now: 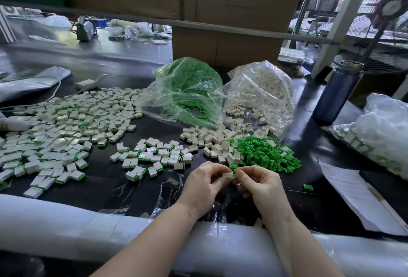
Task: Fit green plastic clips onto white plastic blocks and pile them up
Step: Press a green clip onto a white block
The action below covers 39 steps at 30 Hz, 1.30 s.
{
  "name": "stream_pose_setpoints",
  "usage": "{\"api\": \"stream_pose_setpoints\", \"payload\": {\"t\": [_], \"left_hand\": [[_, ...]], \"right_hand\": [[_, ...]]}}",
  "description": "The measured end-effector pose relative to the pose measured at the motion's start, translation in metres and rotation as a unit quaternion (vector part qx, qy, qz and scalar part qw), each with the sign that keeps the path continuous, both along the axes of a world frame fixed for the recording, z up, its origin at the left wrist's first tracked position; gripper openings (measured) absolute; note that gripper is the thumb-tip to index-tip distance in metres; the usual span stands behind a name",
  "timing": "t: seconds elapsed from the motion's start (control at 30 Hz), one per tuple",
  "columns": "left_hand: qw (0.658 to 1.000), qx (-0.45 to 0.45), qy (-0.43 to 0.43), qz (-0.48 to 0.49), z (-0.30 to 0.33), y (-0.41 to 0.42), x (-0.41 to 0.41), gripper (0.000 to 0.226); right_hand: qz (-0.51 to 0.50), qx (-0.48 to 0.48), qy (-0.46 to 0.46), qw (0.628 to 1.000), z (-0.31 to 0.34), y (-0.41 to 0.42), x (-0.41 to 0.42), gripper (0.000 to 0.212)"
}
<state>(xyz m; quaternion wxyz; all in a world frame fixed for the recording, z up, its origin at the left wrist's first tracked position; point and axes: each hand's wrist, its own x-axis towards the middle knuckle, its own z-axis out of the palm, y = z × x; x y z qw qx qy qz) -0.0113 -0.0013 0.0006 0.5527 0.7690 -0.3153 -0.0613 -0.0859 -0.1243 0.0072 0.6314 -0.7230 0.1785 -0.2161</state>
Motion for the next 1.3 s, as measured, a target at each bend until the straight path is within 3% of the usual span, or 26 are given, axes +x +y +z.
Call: {"api": "stream_pose_setpoints", "payload": {"t": [0.27,0.7,0.97,1.3], "left_hand": [[0.997,0.022,0.073,-0.024,-0.002,0.001,0.002,0.009],[0.996,0.079,0.031,-0.022,-0.002,0.002,-0.001,0.012],[0.996,0.013,0.077,-0.031,0.003,-0.001,-0.003,0.012],[0.993,-0.005,0.113,-0.038,0.008,0.001,-0.005,0.010]], "right_hand": [[0.004,-0.019,0.018,1.000,-0.001,0.001,0.001,0.015],[0.012,-0.087,0.050,0.995,0.000,0.004,-0.001,0.014],[0.001,0.019,-0.013,1.000,0.001,0.001,-0.003,0.007],[0.046,0.035,-0.031,0.998,0.003,0.003,-0.004,0.017]]}}
